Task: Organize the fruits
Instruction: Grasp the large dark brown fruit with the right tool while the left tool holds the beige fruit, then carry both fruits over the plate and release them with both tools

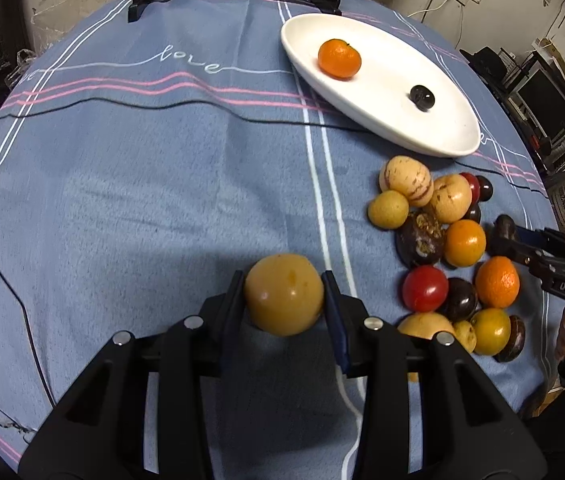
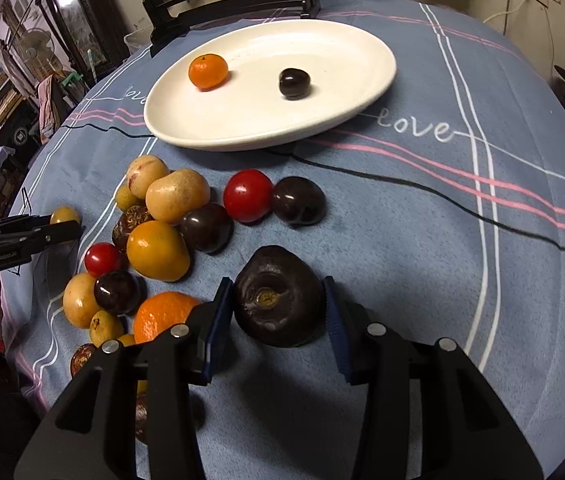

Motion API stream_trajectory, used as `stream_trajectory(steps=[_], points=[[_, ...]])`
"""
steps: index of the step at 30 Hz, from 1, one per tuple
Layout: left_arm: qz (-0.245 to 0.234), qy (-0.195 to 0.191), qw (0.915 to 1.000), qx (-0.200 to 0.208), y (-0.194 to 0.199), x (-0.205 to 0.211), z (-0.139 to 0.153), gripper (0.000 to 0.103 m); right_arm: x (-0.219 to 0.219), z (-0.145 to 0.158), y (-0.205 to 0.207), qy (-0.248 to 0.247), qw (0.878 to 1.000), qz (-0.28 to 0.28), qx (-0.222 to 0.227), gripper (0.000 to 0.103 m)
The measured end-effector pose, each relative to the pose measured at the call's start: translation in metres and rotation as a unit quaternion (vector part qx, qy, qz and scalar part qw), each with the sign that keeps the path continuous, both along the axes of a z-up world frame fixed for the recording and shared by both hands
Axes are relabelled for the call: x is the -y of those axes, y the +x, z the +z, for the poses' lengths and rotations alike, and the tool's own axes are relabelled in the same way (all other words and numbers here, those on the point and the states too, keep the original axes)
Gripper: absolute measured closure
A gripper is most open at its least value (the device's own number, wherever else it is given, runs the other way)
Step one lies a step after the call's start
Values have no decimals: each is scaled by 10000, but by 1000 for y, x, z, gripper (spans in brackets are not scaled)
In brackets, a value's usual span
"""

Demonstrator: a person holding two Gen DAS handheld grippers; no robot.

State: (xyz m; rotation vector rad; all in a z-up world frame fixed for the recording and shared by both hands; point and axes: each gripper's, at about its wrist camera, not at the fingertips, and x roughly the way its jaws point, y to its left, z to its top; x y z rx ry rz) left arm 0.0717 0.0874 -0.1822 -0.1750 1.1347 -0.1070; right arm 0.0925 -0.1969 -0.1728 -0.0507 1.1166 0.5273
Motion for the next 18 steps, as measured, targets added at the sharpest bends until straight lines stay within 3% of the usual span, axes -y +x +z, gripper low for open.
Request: stream_trajectory(steps=[5, 12, 18], points=[[-211, -64, 9994, 255, 25, 12, 22, 64, 12, 18, 8, 21, 9996, -160, 214, 58], [-643, 24, 9941, 875, 110, 41, 72, 65, 11, 74, 64, 342, 9959, -212, 807, 58], [-810, 100, 9916, 998, 193, 62, 75, 65, -18, 73, 130, 433, 9951, -7, 890, 58]])
